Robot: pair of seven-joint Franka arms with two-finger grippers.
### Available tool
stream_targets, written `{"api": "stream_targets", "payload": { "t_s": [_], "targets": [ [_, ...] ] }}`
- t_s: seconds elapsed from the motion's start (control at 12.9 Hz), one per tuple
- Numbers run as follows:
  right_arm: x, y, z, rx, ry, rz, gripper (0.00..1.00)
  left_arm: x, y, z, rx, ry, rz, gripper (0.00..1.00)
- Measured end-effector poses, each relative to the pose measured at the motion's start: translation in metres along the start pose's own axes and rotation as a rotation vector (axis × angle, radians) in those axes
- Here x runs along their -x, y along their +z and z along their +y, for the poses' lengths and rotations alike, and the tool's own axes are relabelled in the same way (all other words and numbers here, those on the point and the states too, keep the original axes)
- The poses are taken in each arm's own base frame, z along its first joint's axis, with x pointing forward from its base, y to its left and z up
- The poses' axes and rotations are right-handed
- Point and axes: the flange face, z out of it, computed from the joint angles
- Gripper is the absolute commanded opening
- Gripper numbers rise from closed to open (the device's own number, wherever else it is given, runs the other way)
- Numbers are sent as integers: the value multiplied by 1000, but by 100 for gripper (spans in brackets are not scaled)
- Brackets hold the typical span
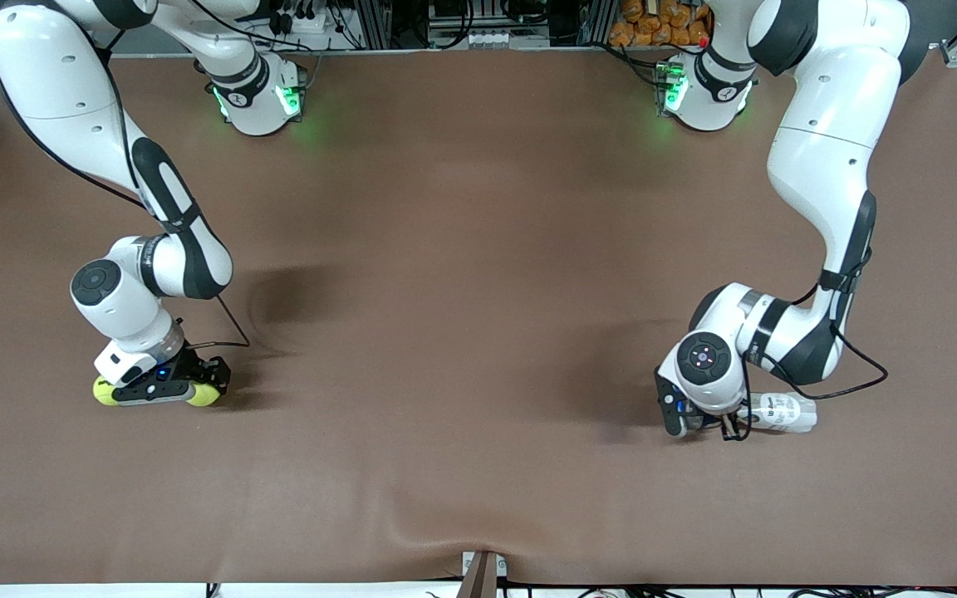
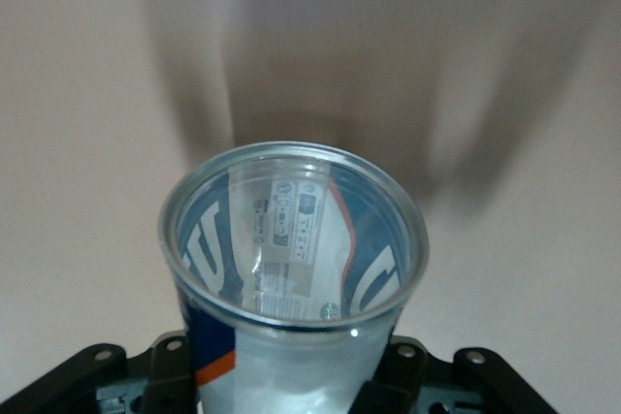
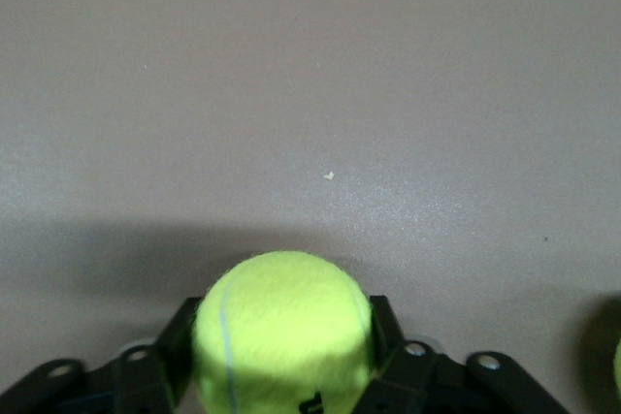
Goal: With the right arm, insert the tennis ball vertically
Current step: 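Lift the can upright with the left gripper while the right gripper lifts the ball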
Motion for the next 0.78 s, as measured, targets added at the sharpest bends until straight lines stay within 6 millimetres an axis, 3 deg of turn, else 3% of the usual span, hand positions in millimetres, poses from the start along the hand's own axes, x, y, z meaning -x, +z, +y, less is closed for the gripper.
{"api": "stream_targets", "payload": {
  "t_s": [0.23, 0.39, 0.78],
  "targets": [
    [-12, -11, 1, 2, 0, 25, 0, -17, -35, -3, 3, -28, 95, 51],
    [-24, -35, -2, -10, -6, -6, 0, -24, -62, -4, 31, -72, 188, 51],
    [-68, -161, -12, -66, -32, -202, 0, -66, -166, 9, 128, -188, 491, 51]
  ]
}}
